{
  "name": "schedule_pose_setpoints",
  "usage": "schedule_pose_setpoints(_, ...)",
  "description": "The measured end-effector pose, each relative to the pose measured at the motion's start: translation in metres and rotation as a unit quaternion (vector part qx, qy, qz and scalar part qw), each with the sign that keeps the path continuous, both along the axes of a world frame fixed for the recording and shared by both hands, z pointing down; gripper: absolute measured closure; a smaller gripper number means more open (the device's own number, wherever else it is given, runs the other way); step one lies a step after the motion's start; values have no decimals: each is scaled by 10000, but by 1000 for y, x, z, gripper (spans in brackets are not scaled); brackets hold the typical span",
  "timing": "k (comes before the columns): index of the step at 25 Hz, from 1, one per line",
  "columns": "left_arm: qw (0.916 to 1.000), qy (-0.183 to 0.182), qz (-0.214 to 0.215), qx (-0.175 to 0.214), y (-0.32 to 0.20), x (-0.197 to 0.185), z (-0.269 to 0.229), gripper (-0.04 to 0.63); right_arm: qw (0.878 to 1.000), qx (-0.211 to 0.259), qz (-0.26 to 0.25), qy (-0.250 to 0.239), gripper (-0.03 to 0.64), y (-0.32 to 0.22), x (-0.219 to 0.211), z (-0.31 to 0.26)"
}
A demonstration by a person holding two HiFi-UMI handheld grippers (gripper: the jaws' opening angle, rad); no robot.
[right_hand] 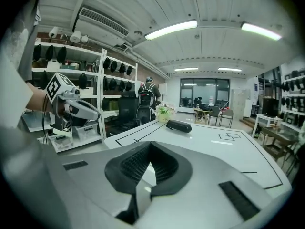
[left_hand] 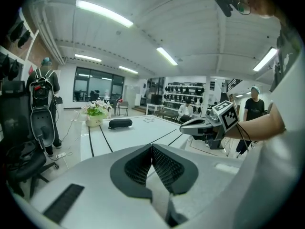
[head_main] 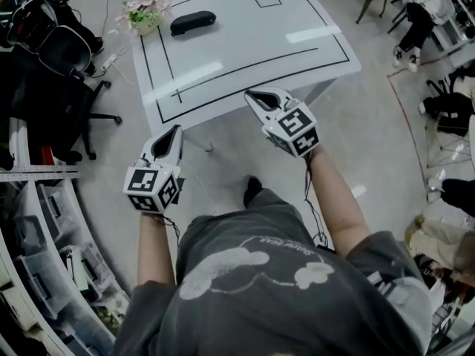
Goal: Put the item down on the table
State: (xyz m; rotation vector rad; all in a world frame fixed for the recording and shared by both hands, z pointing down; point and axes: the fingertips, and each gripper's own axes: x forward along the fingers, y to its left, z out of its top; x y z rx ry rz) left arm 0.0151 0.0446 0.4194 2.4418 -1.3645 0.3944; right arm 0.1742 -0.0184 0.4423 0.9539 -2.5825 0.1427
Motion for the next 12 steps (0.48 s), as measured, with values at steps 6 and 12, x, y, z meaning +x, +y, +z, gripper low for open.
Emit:
schedule_pose_setpoints(6, 9983, 237, 527, 121, 14, -22, -11, 592, 9977, -1, 672, 31, 618, 28, -15, -12)
schedule_pose_setpoints(12, 9940, 391, 1005, 194, 40, -48, -13, 592, 9925, 5, 1222, -38, 618, 70, -40, -17)
